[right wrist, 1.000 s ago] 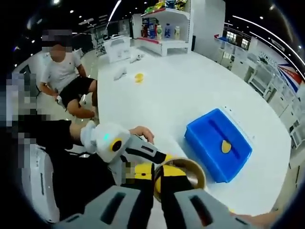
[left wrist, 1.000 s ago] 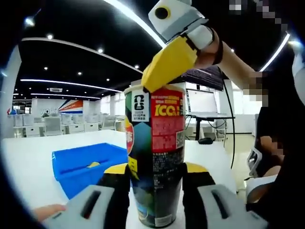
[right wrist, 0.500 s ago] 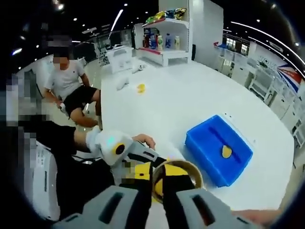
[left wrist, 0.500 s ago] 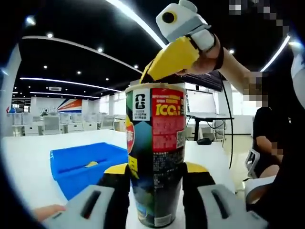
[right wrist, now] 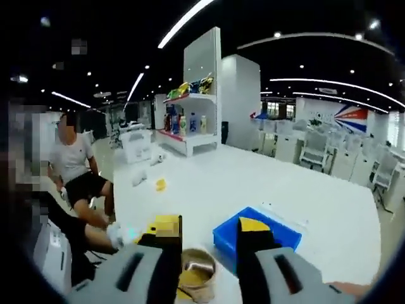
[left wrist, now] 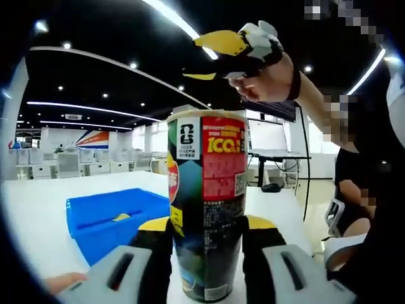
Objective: Open the lid of the chip container on the table, take out the chips, place them into the box in front of the container, and close the lid
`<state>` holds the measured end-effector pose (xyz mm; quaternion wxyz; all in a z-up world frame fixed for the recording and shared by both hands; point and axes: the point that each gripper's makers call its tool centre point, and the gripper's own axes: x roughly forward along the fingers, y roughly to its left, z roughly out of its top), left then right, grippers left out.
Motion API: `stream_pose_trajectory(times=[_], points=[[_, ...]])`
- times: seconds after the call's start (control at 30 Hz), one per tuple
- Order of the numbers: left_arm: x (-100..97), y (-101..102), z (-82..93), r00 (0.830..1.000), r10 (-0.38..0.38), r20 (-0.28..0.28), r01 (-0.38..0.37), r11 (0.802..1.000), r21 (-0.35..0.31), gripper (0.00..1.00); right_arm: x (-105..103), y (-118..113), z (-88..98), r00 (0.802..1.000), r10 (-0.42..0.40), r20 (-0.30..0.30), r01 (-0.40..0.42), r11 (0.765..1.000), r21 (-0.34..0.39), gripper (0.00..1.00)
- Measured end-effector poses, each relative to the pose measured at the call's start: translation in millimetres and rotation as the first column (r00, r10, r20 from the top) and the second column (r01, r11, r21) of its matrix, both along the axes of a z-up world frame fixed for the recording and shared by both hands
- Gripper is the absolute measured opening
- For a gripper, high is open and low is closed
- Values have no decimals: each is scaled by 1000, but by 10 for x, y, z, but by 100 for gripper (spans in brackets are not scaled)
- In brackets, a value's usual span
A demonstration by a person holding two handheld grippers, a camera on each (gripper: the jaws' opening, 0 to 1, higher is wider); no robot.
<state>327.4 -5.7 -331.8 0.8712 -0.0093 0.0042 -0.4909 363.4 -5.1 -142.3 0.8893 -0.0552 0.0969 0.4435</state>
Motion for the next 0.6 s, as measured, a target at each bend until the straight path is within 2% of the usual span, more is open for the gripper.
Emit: stream_pose_trajectory(times=[0.03,0.13,0.17,0.27,0.3,0.33,0.37,0.43,0.5,0.6], points=[[-1,0,-1,1000,0,0,0,1000,0,44,51,-133,60,998,-36,50,35,999,7,37],[3,-2,-2,1000,-1,-2,1,1000,2,44,191,-491,169,983,-132,128,128,991,40,41],[3,-3,-3,1000,-1,-4,1,1000,3,44,252,-655,212,971,-189,145,178,980,83,44],[4,-4,-4,1000,-1,-4,1,1000,3,44,342,-1015,253,940,-280,197,252,955,155,48],[3,-5,-5,1000,-4,-5,4,1000,3,44,358,-1157,230,920,-320,226,287,943,166,48],[5,-6,-6,1000,-4,-5,4,1000,3,44,364,-1204,219,913,-333,237,300,940,165,49],[2,-6,-7,1000,-5,-6,5,1000,4,44,385,-1346,183,890,-375,259,339,925,173,49],[2,-6,-10,1000,-9,-8,9,1000,3,44,396,-1518,115,857,-418,300,375,907,192,51],[-1,-5,-13,1000,-10,-8,10,1000,4,44,376,-1604,-34,826,-457,331,407,889,211,53],[-3,-2,-17,1000,-11,-8,11,1000,4,44,389,-1738,-274,793,-502,345,444,864,236,59]])
